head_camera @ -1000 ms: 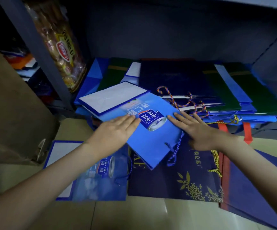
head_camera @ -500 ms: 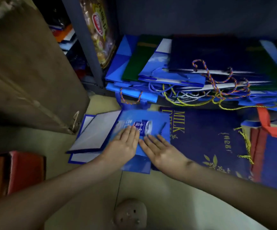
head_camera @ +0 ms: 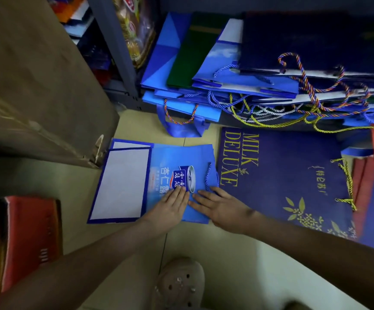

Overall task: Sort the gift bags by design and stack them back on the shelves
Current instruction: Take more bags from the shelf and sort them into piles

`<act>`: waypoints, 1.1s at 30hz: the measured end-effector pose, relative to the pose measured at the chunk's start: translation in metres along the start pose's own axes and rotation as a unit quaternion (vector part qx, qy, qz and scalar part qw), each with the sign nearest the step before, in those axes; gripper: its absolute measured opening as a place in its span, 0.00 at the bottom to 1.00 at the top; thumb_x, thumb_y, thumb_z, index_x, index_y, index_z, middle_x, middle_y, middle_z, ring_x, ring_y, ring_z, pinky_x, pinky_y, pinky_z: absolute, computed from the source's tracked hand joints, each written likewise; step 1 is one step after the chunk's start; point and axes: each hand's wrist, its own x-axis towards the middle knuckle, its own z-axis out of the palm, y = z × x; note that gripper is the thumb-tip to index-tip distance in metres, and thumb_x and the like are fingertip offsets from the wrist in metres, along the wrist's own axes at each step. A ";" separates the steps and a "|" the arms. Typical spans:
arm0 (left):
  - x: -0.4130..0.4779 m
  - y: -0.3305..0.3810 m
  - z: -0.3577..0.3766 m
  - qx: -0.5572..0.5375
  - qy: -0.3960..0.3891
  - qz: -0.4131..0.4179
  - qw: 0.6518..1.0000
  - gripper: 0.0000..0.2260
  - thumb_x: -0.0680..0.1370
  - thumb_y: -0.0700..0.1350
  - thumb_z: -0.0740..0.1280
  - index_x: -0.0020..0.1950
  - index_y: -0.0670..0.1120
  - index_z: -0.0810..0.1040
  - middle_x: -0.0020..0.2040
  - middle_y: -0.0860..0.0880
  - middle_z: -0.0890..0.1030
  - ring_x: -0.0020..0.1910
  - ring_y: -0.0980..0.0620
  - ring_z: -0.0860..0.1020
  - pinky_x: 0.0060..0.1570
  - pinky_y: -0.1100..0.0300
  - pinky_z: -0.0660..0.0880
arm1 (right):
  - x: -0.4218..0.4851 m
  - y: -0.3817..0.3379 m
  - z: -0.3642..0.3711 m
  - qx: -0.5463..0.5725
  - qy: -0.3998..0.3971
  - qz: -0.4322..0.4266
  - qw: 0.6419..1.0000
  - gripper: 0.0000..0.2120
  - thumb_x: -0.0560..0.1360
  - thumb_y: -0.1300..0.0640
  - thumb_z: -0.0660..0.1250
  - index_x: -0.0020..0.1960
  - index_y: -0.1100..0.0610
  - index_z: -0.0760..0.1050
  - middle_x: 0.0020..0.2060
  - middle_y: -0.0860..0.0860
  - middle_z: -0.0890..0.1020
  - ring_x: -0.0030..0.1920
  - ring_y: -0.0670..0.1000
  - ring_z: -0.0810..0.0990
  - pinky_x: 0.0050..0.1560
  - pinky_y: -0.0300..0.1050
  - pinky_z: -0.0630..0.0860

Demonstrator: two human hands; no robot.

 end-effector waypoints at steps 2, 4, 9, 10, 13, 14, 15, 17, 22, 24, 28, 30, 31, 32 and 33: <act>0.001 0.001 0.009 0.016 0.022 0.010 1.000 0.28 0.82 0.36 0.37 0.63 0.37 0.77 0.58 0.40 0.81 0.58 0.43 0.79 0.59 0.52 0.76 | -0.002 -0.007 0.005 0.000 0.026 0.006 1.000 0.40 0.59 0.47 0.78 0.68 0.56 0.73 0.62 0.53 0.79 0.61 0.55 0.78 0.61 0.53 0.73; 0.004 0.001 0.008 0.025 0.016 0.029 0.999 0.25 0.82 0.36 0.37 0.66 0.36 0.71 0.59 0.41 0.80 0.59 0.44 0.78 0.61 0.52 0.74 | -0.006 -0.011 0.015 -0.003 0.076 0.002 0.997 0.38 0.61 0.47 0.76 0.68 0.57 0.73 0.62 0.54 0.79 0.59 0.55 0.78 0.60 0.53 0.71; 0.005 -0.010 0.008 -0.013 -0.070 0.014 0.997 0.26 0.82 0.41 0.40 0.65 0.39 0.76 0.63 0.40 0.78 0.62 0.42 0.77 0.62 0.49 0.72 | 0.001 0.000 0.020 0.008 0.058 0.028 0.998 0.43 0.60 0.38 0.76 0.70 0.54 0.72 0.66 0.52 0.76 0.65 0.53 0.75 0.65 0.54 0.70; 0.001 -0.013 0.013 -0.013 -0.078 0.016 0.997 0.23 0.82 0.45 0.44 0.65 0.41 0.76 0.63 0.41 0.77 0.63 0.43 0.76 0.63 0.48 0.70 | 0.006 0.001 0.019 0.007 0.036 0.024 0.999 0.44 0.60 0.37 0.76 0.70 0.54 0.71 0.67 0.52 0.74 0.67 0.53 0.74 0.65 0.55 0.68; -0.015 -0.024 0.016 -0.040 -0.164 -0.002 0.986 0.32 0.75 0.65 0.58 0.66 0.41 0.75 0.65 0.42 0.77 0.64 0.44 0.75 0.64 0.48 0.67 | 0.018 0.006 0.013 0.028 0.018 -0.035 0.999 0.43 0.68 0.38 0.72 0.76 0.54 0.61 0.75 0.54 0.62 0.75 0.56 0.56 0.72 0.58 0.53; -0.019 -0.027 0.014 -0.066 -0.158 -0.008 0.985 0.34 0.75 0.67 0.54 0.66 0.41 0.75 0.64 0.42 0.77 0.64 0.45 0.75 0.63 0.49 0.70 | 0.020 0.008 0.008 0.030 0.016 -0.030 0.999 0.41 0.71 0.39 0.69 0.77 0.53 0.57 0.76 0.53 0.57 0.76 0.55 0.50 0.73 0.57 0.47; -0.019 -0.031 0.009 -0.101 -0.147 -0.020 0.984 0.34 0.77 0.66 0.49 0.65 0.41 0.76 0.63 0.43 0.78 0.63 0.46 0.76 0.61 0.51 0.73 | 0.021 0.012 -0.002 0.031 0.047 -0.009 0.998 0.40 0.72 0.40 0.69 0.77 0.53 0.58 0.76 0.52 0.57 0.76 0.54 0.50 0.72 0.57 0.46; -0.001 -0.040 -0.009 -0.147 -0.080 -0.061 0.984 0.30 0.78 0.61 0.50 0.64 0.41 0.77 0.62 0.45 0.79 0.60 0.48 0.78 0.60 0.56 0.73 | 0.020 0.031 -0.025 0.014 0.153 0.049 0.987 0.38 0.67 0.45 0.75 0.73 0.55 0.67 0.71 0.54 0.69 0.71 0.56 0.67 0.69 0.59 0.60; 0.101 -0.071 -0.072 -0.159 0.132 -0.165 0.965 0.24 0.74 0.45 0.57 0.67 0.36 0.72 0.67 0.39 0.73 0.66 0.44 0.67 0.68 0.53 0.59 | 0.011 0.108 -0.099 0.007 0.374 0.236 0.897 0.35 0.66 0.64 0.65 0.74 0.61 0.63 0.70 0.59 0.69 0.70 0.57 0.64 0.70 0.56 0.55; 0.139 -0.083 -0.094 -0.145 0.179 -0.181 0.956 0.24 0.73 0.43 0.58 0.69 0.36 0.68 0.70 0.38 0.69 0.69 0.42 0.64 0.71 0.51 0.57 | -0.004 0.138 -0.124 -0.021 0.389 0.302 0.870 0.37 0.66 0.63 0.63 0.75 0.61 0.60 0.72 0.60 0.66 0.71 0.59 0.63 0.69 0.57 0.57; 0.194 -0.093 -0.123 -0.106 0.148 -0.195 0.964 0.30 0.71 0.45 0.68 0.71 0.37 0.67 0.72 0.37 0.67 0.71 0.40 0.66 0.71 0.46 0.60 | -0.044 0.191 -0.137 0.034 0.303 0.429 0.851 0.44 0.65 0.51 0.62 0.78 0.55 0.49 0.76 0.60 0.55 0.76 0.59 0.53 0.73 0.60 0.49; 0.209 -0.093 -0.131 -0.114 0.093 -0.184 0.972 0.33 0.74 0.51 0.69 0.75 0.39 0.62 0.75 0.38 0.61 0.74 0.41 0.60 0.73 0.45 0.53 | -0.063 0.210 -0.131 0.160 0.206 0.457 0.851 0.42 0.69 0.44 0.57 0.78 0.50 0.42 0.77 0.56 0.50 0.77 0.55 0.45 0.73 0.56 0.40; 0.215 -0.092 -0.132 -0.112 0.070 -0.173 0.976 0.34 0.77 0.54 0.65 0.77 0.41 0.56 0.77 0.39 0.55 0.76 0.43 0.54 0.73 0.46 0.46 | -0.072 0.215 -0.125 0.181 0.158 0.451 0.860 0.41 0.71 0.42 0.55 0.78 0.50 0.41 0.78 0.54 0.49 0.77 0.53 0.44 0.73 0.54 0.39; 0.220 -0.091 -0.130 -0.118 0.041 -0.165 0.978 0.34 0.80 0.57 0.60 0.78 0.43 0.49 0.78 0.42 0.50 0.77 0.46 0.48 0.74 0.47 0.41 | -0.079 0.216 -0.118 0.167 0.138 0.436 0.873 0.41 0.71 0.39 0.53 0.78 0.50 0.41 0.78 0.53 0.51 0.77 0.51 0.46 0.73 0.52 0.39; 0.223 -0.090 -0.129 -0.131 0.005 -0.166 0.977 0.34 0.81 0.59 0.55 0.78 0.46 0.44 0.79 0.44 0.46 0.77 0.47 0.45 0.74 0.47 0.39 | -0.085 0.217 -0.111 0.140 0.137 0.419 0.887 0.42 0.71 0.36 0.51 0.79 0.51 0.41 0.77 0.52 0.54 0.77 0.51 0.49 0.73 0.51 0.39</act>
